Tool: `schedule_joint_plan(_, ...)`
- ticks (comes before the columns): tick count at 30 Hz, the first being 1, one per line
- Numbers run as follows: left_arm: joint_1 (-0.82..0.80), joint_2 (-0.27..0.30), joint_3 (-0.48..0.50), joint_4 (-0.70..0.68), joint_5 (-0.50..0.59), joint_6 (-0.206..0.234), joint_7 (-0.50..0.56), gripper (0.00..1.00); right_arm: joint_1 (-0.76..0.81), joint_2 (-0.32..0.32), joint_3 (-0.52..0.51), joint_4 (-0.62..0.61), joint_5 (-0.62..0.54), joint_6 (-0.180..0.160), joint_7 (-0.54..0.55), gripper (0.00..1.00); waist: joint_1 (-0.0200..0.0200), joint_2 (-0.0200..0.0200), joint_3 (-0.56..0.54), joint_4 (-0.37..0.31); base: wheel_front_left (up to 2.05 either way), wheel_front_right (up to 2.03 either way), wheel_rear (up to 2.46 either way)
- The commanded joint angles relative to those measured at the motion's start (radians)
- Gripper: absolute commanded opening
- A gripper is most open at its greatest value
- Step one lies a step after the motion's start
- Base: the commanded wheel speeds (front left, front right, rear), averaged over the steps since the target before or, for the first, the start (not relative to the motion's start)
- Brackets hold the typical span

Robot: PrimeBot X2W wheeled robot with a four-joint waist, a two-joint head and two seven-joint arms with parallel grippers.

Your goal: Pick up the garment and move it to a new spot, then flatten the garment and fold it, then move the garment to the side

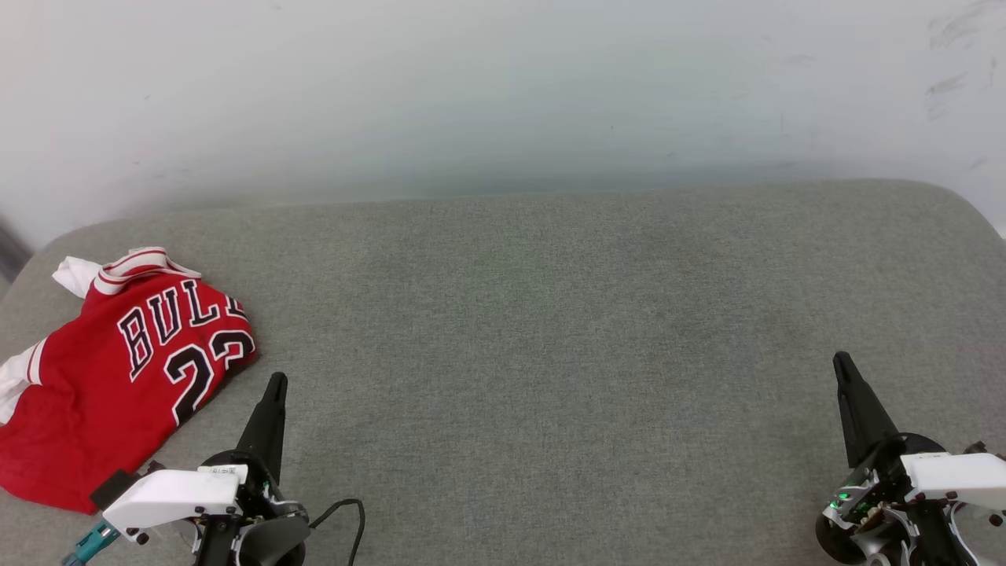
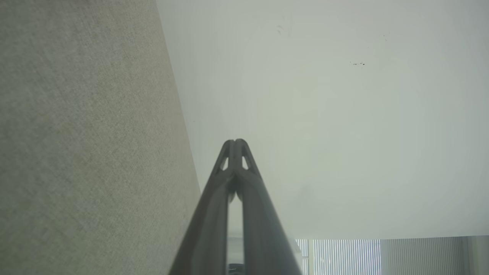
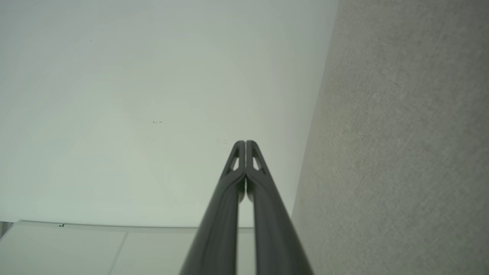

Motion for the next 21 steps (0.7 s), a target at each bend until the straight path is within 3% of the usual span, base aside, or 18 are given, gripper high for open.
schedule_joint_plan(1,-0.006,-0.001,0.002,0.000,0.002,-0.004,0.004,0.00,-0.010,0.003,0.000,0.000,-0.005,0.000,0.001,0.00,0.0000,0.0000,0.000,0.000,0.00,0.00,0.00)
schedule_joint_plan(21,-0.006,-0.001,0.003,0.000,0.002,-0.004,0.004,0.00,-0.010,0.003,0.001,0.000,-0.005,0.000,0.000,0.00,0.0000,0.0000,0.000,0.000,0.00,0.00,0.00)
